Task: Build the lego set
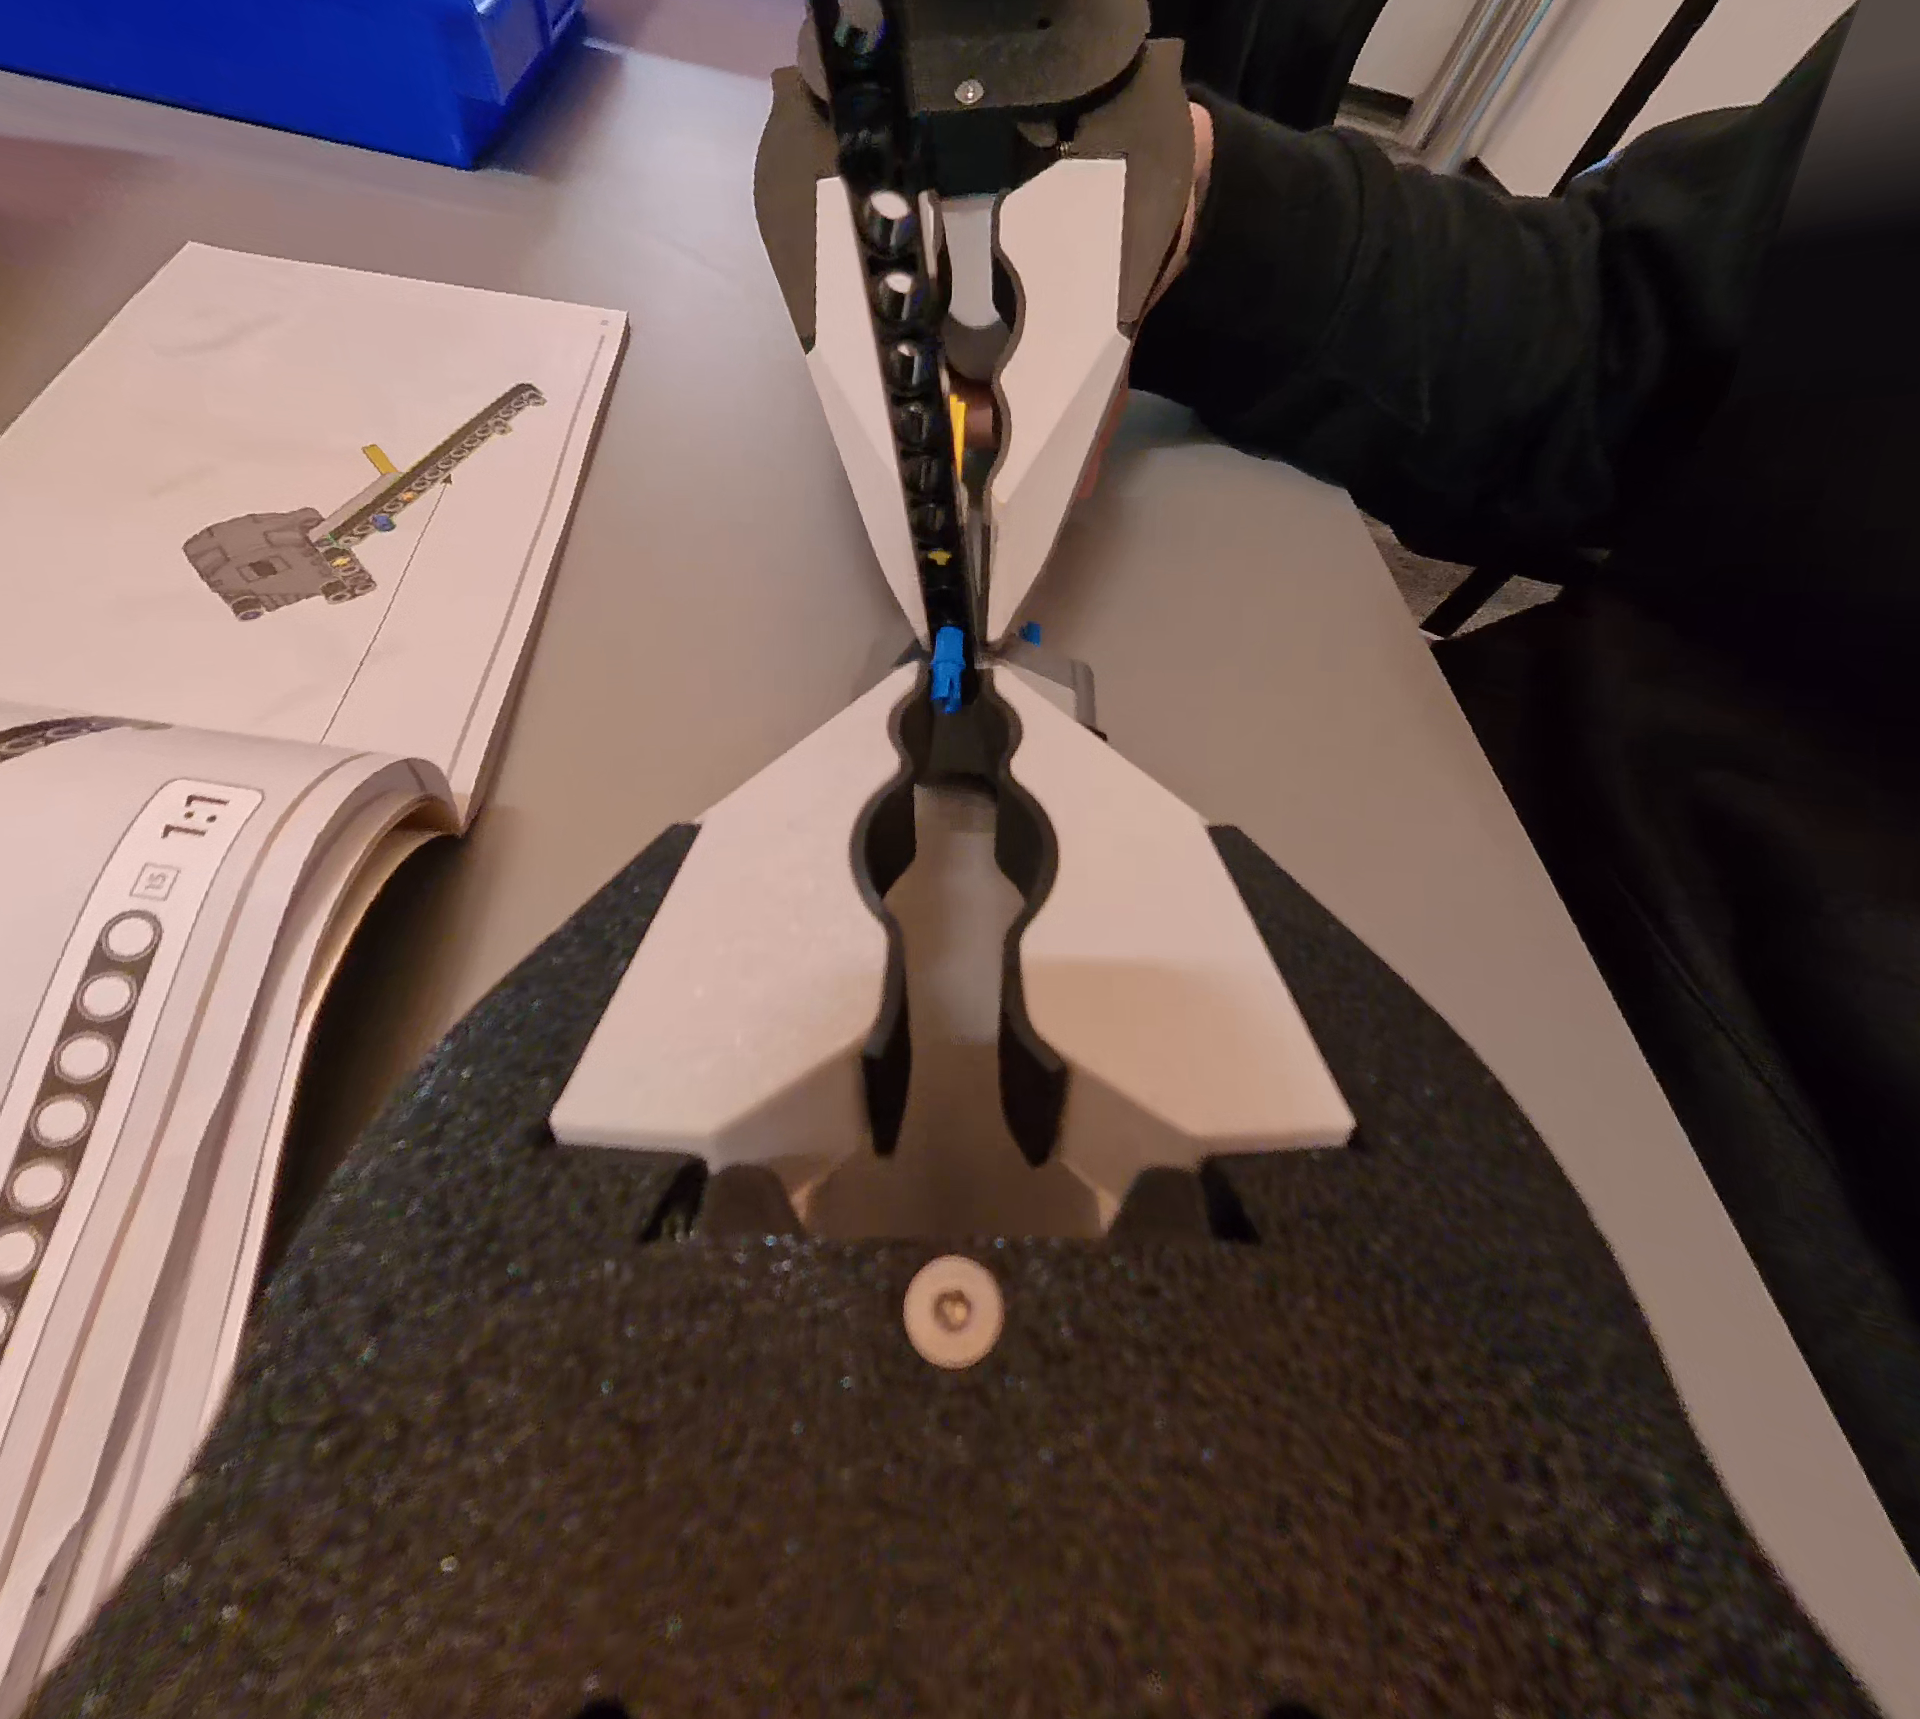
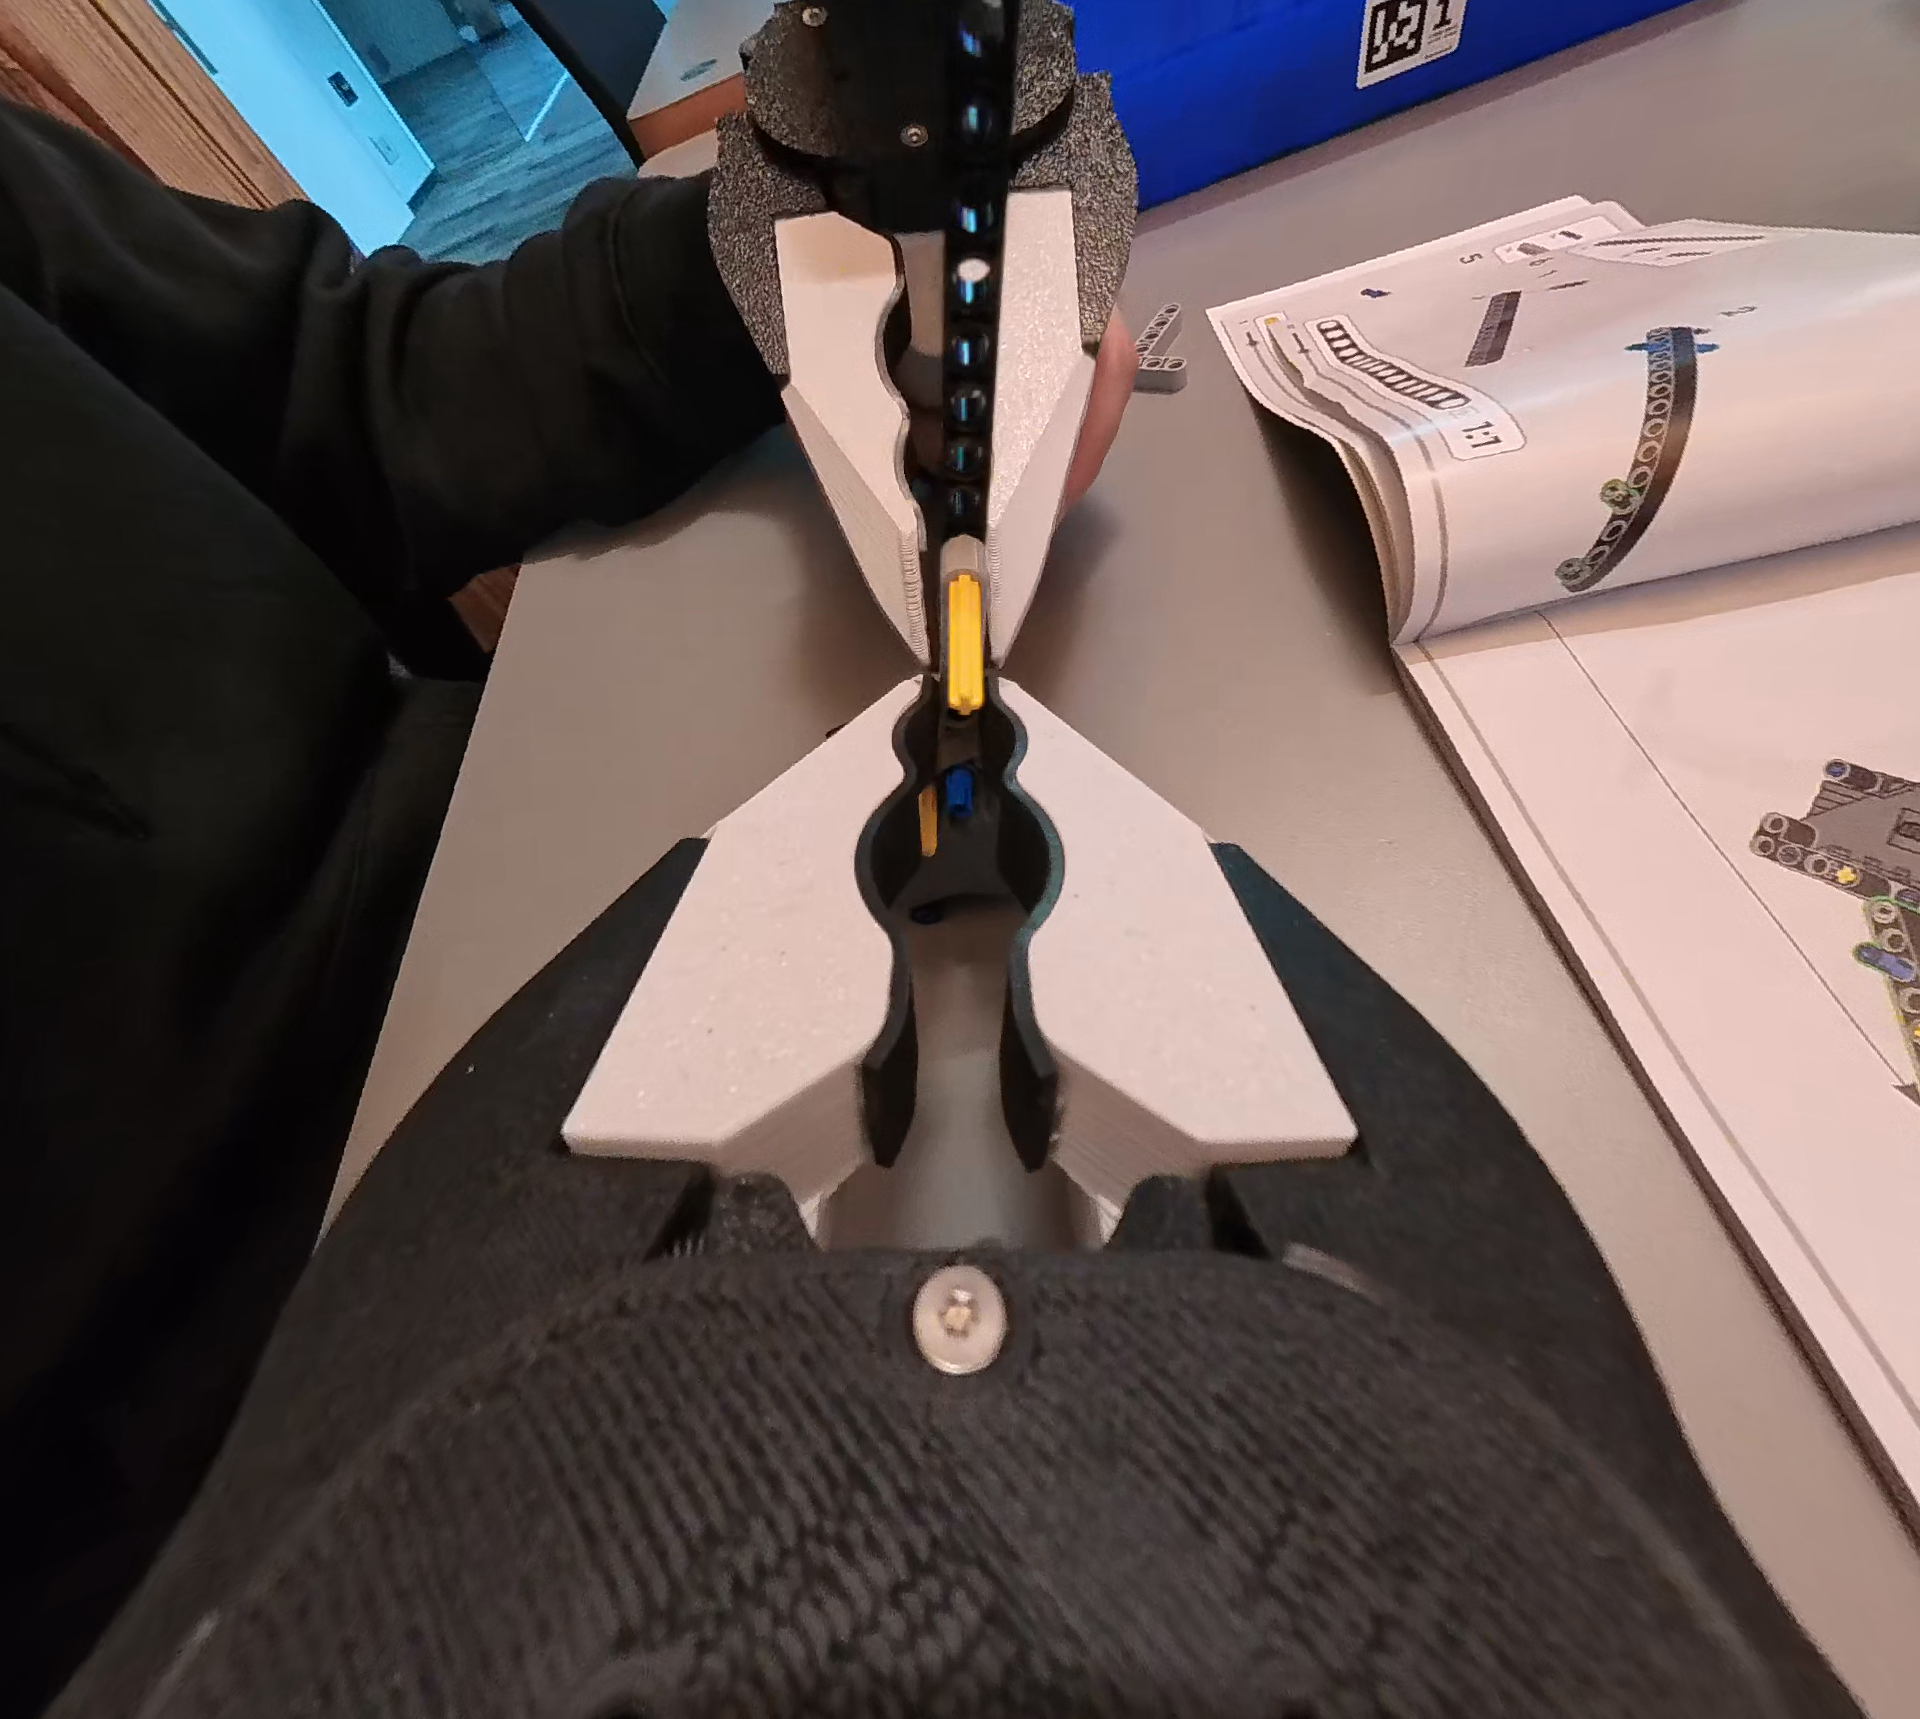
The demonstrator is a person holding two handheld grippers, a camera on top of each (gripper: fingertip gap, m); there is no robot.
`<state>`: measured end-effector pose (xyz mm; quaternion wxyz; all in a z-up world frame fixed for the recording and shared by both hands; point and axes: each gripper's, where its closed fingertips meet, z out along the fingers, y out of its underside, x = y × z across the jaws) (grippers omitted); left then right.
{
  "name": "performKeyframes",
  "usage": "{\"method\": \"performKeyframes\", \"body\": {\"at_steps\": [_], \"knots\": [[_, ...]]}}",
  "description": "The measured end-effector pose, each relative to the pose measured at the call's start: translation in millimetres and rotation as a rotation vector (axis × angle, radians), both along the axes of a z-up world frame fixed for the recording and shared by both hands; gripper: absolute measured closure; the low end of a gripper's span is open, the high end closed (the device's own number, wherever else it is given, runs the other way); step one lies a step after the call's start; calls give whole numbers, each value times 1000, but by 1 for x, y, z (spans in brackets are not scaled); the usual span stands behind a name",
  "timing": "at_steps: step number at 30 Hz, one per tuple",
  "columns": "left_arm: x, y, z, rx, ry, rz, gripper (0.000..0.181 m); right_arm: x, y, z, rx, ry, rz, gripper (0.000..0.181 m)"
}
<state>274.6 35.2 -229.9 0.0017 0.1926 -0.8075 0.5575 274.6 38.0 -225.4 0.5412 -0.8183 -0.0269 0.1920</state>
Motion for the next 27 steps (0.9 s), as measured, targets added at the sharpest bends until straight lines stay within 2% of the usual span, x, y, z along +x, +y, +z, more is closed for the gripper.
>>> {"method": "performKeyframes", "body": {"at_steps": [18, 24, 27], "knots": [[3, -2, 1, -8, -9, 5, 176, 1, 2, 0, 7, -24, -2, 176], [8, 9, 19, -87, -49, 49, 172, 1, 2, 0, 5, -22, -4, 176], [7, 5, 19, -91, -54, 39, 176, 1, 2, 0, 6, -20, -3, 176]]}}
